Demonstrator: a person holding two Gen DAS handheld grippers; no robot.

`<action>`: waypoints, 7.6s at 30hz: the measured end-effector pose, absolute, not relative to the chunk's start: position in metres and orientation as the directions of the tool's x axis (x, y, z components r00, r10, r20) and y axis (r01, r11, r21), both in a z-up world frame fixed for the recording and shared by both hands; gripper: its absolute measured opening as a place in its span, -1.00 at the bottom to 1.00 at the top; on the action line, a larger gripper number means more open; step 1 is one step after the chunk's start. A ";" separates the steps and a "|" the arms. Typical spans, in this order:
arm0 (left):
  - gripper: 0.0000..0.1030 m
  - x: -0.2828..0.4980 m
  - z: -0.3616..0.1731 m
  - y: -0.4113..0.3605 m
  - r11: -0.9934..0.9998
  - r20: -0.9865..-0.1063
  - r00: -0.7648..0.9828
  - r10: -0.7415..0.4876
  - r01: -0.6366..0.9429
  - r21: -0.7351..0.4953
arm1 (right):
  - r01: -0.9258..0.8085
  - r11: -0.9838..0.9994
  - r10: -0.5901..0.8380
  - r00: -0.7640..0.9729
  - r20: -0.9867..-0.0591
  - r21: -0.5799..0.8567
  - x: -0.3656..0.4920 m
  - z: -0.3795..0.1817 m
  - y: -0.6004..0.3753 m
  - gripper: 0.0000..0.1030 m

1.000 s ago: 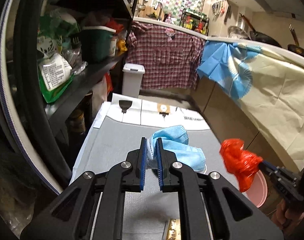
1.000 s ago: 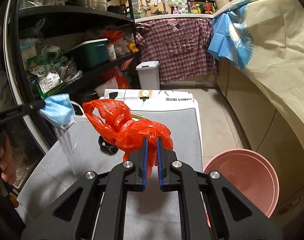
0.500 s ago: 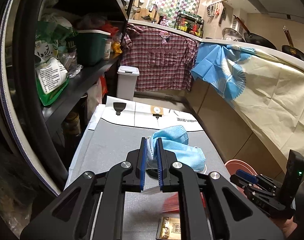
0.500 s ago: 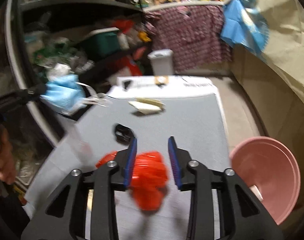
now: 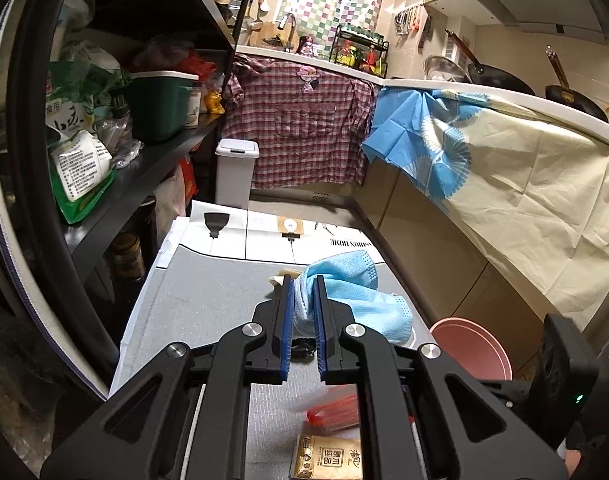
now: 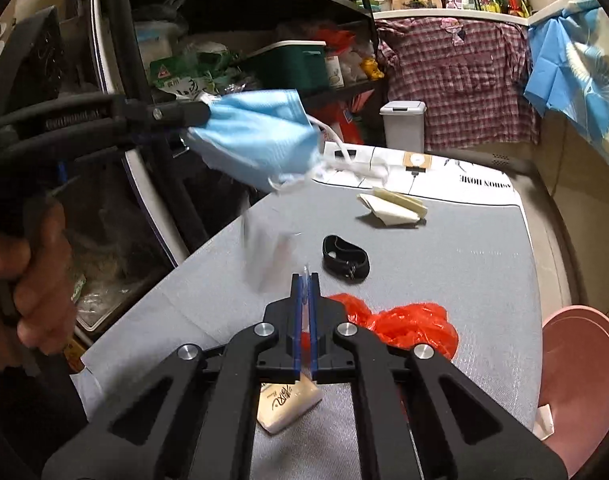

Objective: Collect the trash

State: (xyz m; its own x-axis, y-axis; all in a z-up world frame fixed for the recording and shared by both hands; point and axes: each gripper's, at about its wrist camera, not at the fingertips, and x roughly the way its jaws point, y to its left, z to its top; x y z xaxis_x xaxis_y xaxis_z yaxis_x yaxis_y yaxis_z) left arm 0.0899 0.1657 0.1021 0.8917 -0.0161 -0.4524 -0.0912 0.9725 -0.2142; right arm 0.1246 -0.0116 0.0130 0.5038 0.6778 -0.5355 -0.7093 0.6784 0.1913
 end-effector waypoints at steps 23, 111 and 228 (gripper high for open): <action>-0.81 0.094 0.100 0.159 0.974 -0.469 0.883 -0.007 -0.101 -0.204 | -0.645 0.736 0.661 0.621 -0.420 0.204 0.105 0.071 -0.095 -0.98; -0.29 0.212 -0.012 -0.104 0.961 -0.694 0.667 -0.271 0.229 -0.155 | -0.040 0.991 0.104 0.832 -0.545 0.129 0.183 0.011 -0.299 -0.10; 0.33 0.065 -0.007 0.104 0.972 -0.653 0.752 0.089 -0.209 -0.107 | -0.446 0.894 0.400 0.738 -0.543 0.053 0.115 0.025 -0.113 -0.87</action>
State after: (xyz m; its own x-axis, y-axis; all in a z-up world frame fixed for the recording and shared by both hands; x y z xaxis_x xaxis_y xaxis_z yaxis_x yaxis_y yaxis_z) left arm 0.0645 0.1039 -0.0069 0.7525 0.0895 -0.6525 -0.2087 0.9721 -0.1074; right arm 0.1150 -0.1130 0.0248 0.7384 0.4001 -0.5428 -0.4457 0.8937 0.0525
